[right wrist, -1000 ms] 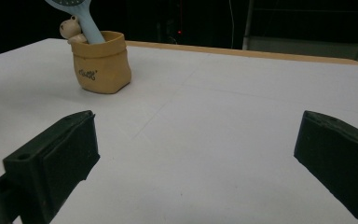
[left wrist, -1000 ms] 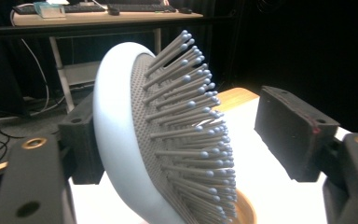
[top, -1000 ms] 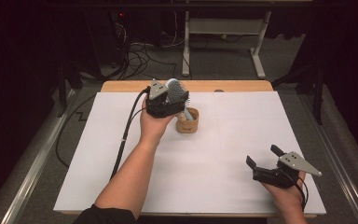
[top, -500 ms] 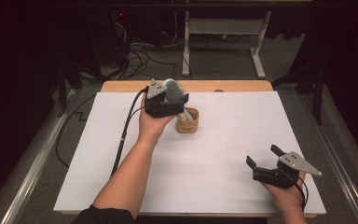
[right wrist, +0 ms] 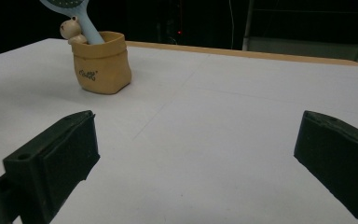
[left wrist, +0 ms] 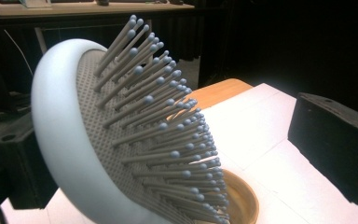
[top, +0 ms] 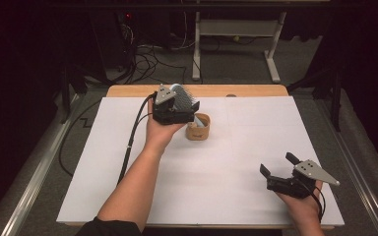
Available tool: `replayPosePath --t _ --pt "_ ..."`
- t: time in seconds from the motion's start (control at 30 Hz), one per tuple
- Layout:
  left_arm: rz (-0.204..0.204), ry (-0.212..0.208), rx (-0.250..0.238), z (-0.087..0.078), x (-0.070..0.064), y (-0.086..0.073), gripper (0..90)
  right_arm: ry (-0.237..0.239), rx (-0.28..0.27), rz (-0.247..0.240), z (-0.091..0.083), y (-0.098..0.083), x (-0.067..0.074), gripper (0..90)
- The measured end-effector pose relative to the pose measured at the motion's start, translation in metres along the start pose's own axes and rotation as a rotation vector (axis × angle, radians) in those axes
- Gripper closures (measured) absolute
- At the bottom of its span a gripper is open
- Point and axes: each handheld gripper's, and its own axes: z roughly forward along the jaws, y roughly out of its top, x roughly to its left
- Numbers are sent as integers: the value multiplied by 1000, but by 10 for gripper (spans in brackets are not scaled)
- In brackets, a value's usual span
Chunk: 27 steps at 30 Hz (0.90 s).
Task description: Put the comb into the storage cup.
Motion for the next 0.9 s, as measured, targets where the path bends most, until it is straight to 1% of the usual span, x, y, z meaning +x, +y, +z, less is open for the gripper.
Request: replayPosePath --t 0.27,0.37,0.5,0.73,0.9 --pt "-5 10 4 -3 2 -2 0 0 1 0 0 0 0 4" --pt "-19 13 3 -4 5 -4 0 0 2 -1 0 0 1 4" --pt "-24 18 7 -6 8 -6 0 1 3 -3 1 0 1 4" --pt "-27 28 15 -9 11 -9 0 1 4 -2 1 0 1 3" --pt "-23 24 15 -9 11 -10 0 0 5 -3 1 0 1 3"
